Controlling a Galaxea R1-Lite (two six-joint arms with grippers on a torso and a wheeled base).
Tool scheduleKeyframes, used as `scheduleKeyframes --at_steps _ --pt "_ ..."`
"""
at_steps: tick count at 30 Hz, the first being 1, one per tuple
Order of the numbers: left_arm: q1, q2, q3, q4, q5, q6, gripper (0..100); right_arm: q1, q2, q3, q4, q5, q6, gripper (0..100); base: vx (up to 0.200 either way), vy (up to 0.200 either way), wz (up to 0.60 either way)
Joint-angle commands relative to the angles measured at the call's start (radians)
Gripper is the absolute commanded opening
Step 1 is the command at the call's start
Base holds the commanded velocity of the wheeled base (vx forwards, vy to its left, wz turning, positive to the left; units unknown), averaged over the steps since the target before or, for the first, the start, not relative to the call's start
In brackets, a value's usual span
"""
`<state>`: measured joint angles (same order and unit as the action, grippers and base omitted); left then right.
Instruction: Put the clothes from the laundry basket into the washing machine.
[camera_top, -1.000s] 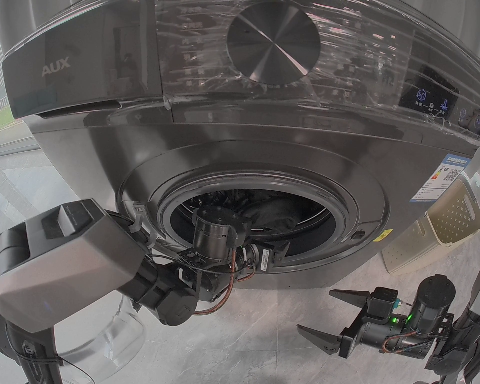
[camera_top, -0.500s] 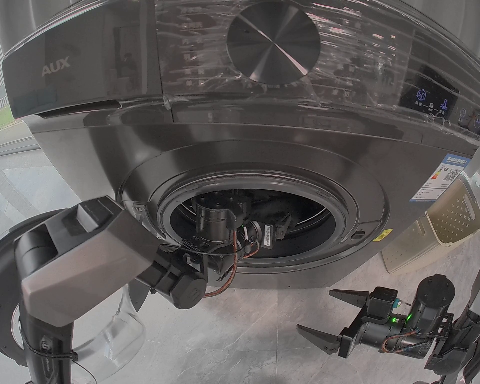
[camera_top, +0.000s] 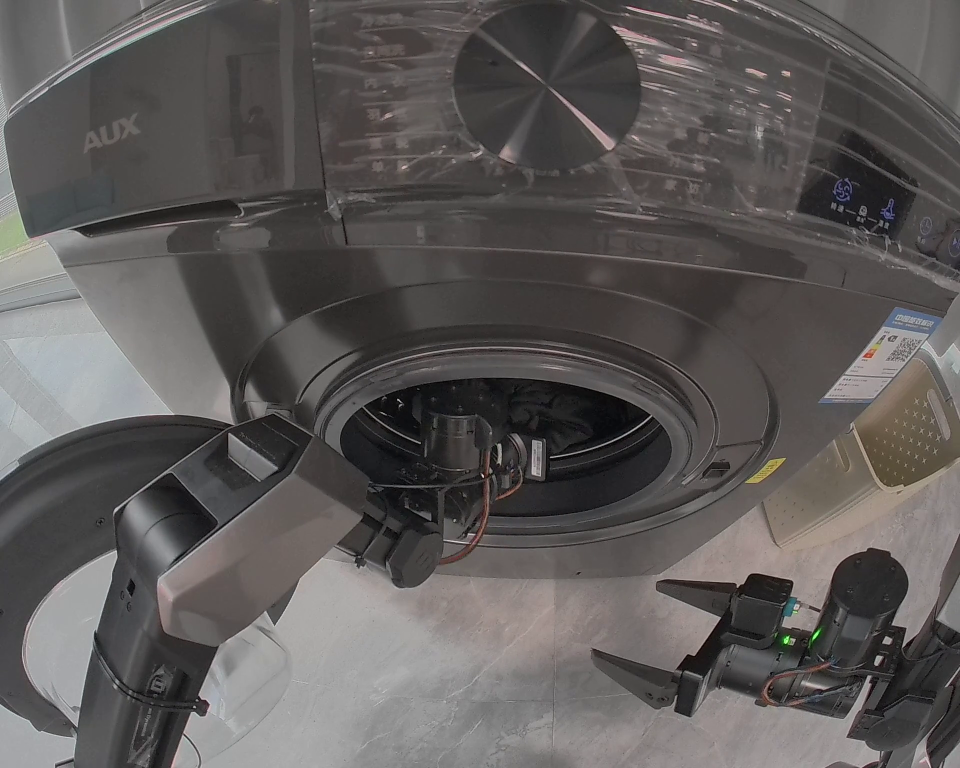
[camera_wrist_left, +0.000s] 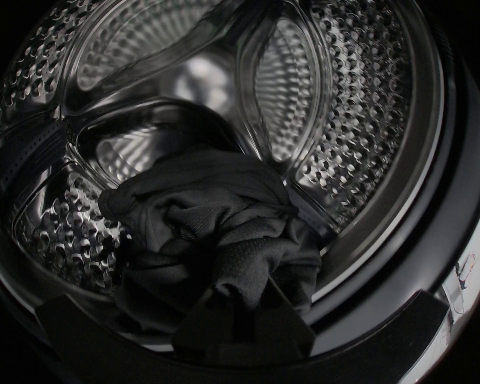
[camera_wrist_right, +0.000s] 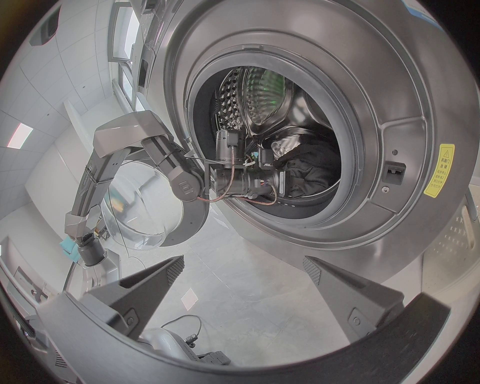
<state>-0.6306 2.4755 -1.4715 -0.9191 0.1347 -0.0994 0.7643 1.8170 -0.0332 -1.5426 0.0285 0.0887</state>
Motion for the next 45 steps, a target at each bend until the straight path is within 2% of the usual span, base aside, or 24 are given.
scheduleKeyframes --at_steps 1,3,4,6,10,18,19,21,24,26,28,32,33,35,36,38,39,44,45 --pt "0.025 0.108 -0.197 0.011 0.039 -0.008 0 0.001 0.002 -0.002 -0.001 0.001 0.000 100 0.000 0.000 0.00" --pt "0.029 0.128 -0.242 0.003 0.049 -0.010 0 0.000 0.002 -0.002 -0.001 0.001 0.000 100 0.000 0.000 0.00" --pt "0.032 0.163 -0.326 -0.004 0.062 -0.013 0 -0.003 0.002 -0.004 -0.001 0.001 0.000 100 0.000 0.000 0.00" --pt "0.045 0.197 -0.408 -0.017 0.068 -0.016 0 -0.005 0.002 -0.008 -0.001 0.001 0.000 100 0.000 0.000 0.00" --pt "0.049 0.240 -0.515 -0.017 0.080 -0.019 0 -0.003 0.002 -0.008 -0.001 0.001 0.000 100 0.000 0.000 0.00" --pt "0.048 0.249 -0.529 -0.012 0.094 -0.019 0 0.001 0.004 -0.008 -0.001 0.001 0.002 100 0.000 0.000 0.00" --pt "0.048 0.247 -0.529 -0.010 0.095 -0.019 100 0.001 0.004 -0.008 -0.001 0.001 0.002 100 0.000 0.000 0.00" --pt "0.043 0.235 -0.529 -0.007 0.100 -0.019 100 -0.005 0.002 -0.008 -0.001 0.001 0.002 100 0.000 0.000 0.00" --pt "0.032 0.172 -0.446 -0.009 0.100 -0.031 100 -0.008 0.002 -0.008 -0.001 0.002 0.002 100 0.000 0.000 0.00" --pt "0.002 0.066 -0.280 -0.007 0.098 -0.053 100 -0.008 0.002 -0.008 -0.001 0.002 0.002 100 0.000 0.000 0.00" --pt "-0.018 -0.009 -0.165 -0.006 0.092 -0.060 100 -0.010 0.002 -0.007 -0.001 0.002 0.002 100 0.000 0.000 0.00" --pt "-0.044 -0.101 0.005 -0.030 0.083 -0.056 100 -0.006 -0.001 -0.005 -0.001 0.001 0.002 100 0.000 0.000 0.00" --pt "-0.058 -0.153 0.097 -0.053 0.077 -0.054 100 -0.006 -0.004 -0.004 -0.001 0.001 0.002 100 0.000 0.000 0.00" --pt "-0.060 -0.159 0.105 -0.055 0.075 -0.054 100 -0.006 -0.004 -0.002 -0.001 0.001 0.002 100 0.000 0.000 0.00" --pt "-0.093 -0.237 0.258 -0.098 0.048 -0.046 100 -0.008 -0.007 0.001 -0.001 0.001 0.000 100 0.000 0.000 0.00" --pt "-0.113 -0.283 0.329 -0.119 0.037 -0.037 100 -0.010 -0.008 0.003 -0.001 0.001 0.000 100 0.000 0.000 0.00" --pt "-0.138 -0.339 0.421 -0.145 0.029 -0.033 100 -0.010 -0.008 0.010 0.001 0.001 0.002 100 0.000 0.000 0.00" --pt "-0.204 -0.481 0.678 -0.207 0.006 -0.019 100 -0.010 -0.022 0.033 0.001 0.002 0.002 100 0.000 0.000 0.00" --pt "-0.204 -0.481 0.678 -0.207 0.006 -0.019 100 -0.010 -0.022 0.033 0.001 0.002 0.002 100 0.000 0.000 0.00"
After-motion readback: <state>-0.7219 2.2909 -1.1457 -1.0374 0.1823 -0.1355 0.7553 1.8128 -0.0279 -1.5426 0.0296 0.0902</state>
